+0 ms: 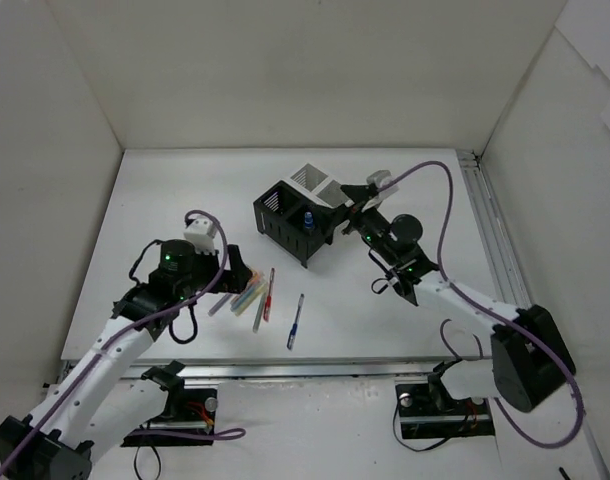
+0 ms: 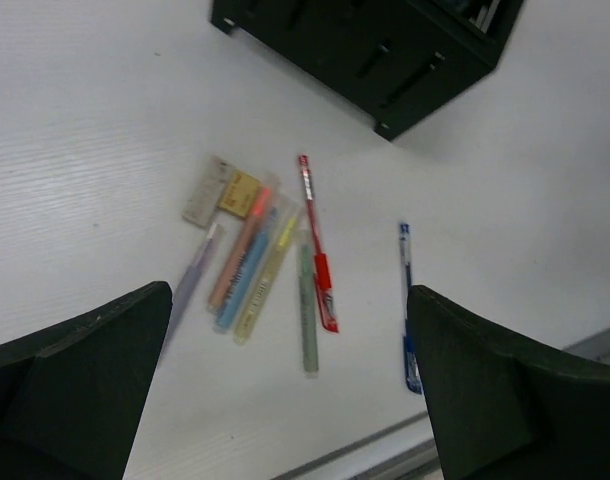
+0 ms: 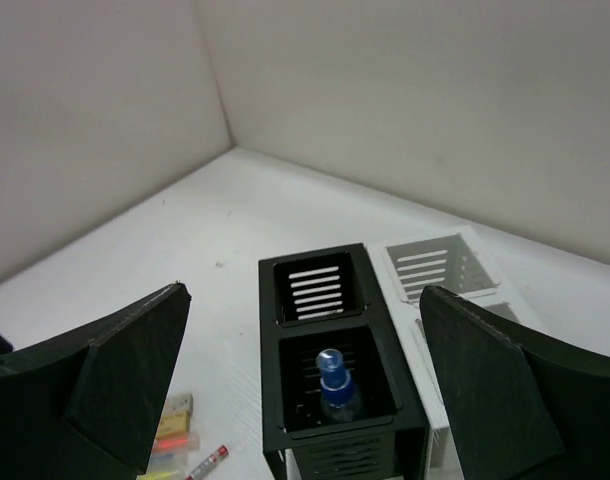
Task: Sort the stationery into containers
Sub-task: Pick up the pen from the center of the board.
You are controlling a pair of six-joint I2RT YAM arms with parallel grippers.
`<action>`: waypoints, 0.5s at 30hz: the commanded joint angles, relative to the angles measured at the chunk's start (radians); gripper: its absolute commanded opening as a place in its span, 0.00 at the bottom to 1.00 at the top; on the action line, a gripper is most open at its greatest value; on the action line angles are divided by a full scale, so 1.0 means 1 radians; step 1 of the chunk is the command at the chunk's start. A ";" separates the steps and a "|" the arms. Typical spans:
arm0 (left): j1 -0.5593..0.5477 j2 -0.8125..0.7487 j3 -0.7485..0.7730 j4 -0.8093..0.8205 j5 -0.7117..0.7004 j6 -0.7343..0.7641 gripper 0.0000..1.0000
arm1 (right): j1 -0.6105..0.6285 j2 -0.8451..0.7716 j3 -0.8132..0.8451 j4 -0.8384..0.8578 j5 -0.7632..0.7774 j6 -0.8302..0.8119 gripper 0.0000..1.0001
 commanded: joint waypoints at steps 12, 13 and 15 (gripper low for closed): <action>-0.541 0.577 0.231 0.030 -0.136 0.029 1.00 | 0.014 -0.450 0.073 -1.037 0.886 0.342 0.98; -0.558 0.604 0.244 0.021 -0.144 0.030 1.00 | 0.019 -0.472 0.056 -1.046 0.894 0.348 0.98; -0.585 0.672 0.280 0.016 -0.196 0.021 1.00 | 0.016 -0.496 0.030 -1.050 0.888 0.362 0.98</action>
